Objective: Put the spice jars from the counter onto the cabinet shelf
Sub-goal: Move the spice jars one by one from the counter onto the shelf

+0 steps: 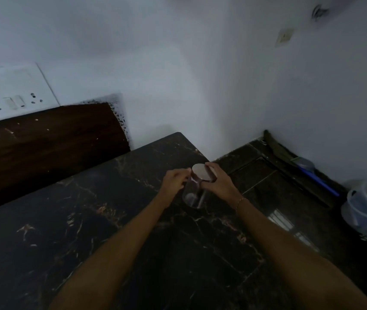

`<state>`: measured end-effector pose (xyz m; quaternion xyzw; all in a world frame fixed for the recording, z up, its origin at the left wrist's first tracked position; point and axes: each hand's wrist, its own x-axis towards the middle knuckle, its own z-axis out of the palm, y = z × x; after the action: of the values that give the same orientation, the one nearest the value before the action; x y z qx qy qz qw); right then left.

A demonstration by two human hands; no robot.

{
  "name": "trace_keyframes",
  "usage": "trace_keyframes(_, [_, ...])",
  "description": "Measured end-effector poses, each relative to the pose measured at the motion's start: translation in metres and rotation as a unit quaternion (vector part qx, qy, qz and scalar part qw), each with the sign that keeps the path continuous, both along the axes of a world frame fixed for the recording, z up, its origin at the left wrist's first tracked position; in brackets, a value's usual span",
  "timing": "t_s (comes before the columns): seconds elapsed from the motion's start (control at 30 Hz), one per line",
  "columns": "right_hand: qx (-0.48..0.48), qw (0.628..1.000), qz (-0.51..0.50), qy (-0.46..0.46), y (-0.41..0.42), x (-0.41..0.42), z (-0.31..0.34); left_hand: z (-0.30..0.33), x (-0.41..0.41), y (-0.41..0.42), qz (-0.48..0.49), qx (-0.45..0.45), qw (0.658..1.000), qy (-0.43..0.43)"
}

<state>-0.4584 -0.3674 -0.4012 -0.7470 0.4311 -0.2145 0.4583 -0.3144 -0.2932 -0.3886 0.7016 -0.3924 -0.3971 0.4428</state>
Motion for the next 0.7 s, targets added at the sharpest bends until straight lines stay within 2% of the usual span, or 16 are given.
trace_keyframes(0.07, [0.055,0.997,0.032,-0.05,-0.001,0.006,0.017,0.021,0.015,0.01,0.04,-0.022,0.987,0.156])
trace_keyframes(0.1, [0.075,0.994,0.044,-0.074,-0.001,0.007,0.024,0.028,0.022,0.013,0.033,-0.032,0.981,0.188])
trace_keyframes(0.23, [0.18,0.96,0.114,-0.18,0.005,0.019,0.049,0.049,0.045,0.031,-0.091,-0.021,0.97,0.223])
trace_keyframes(0.37, [0.24,0.92,0.139,-0.278,0.014,0.039,0.064,0.052,0.053,0.045,-0.128,0.006,0.94,0.317])
trace_keyframes(0.47, [0.208,0.934,0.077,-0.281,0.019,0.052,0.065,0.053,0.045,0.048,-0.106,-0.042,0.951,0.288])
trace_keyframes(0.53, [0.155,0.957,0.05,-0.241,0.025,0.059,0.064,0.055,0.038,0.051,-0.004,-0.075,0.974,0.215])
trace_keyframes(0.6, [0.131,0.966,0.069,-0.211,0.036,0.067,0.06,0.055,0.035,0.054,0.061,-0.112,0.978,0.167])
trace_keyframes(0.7, [0.112,0.969,0.086,-0.2,0.05,0.08,0.057,0.066,0.037,0.063,0.087,-0.124,0.965,0.214])
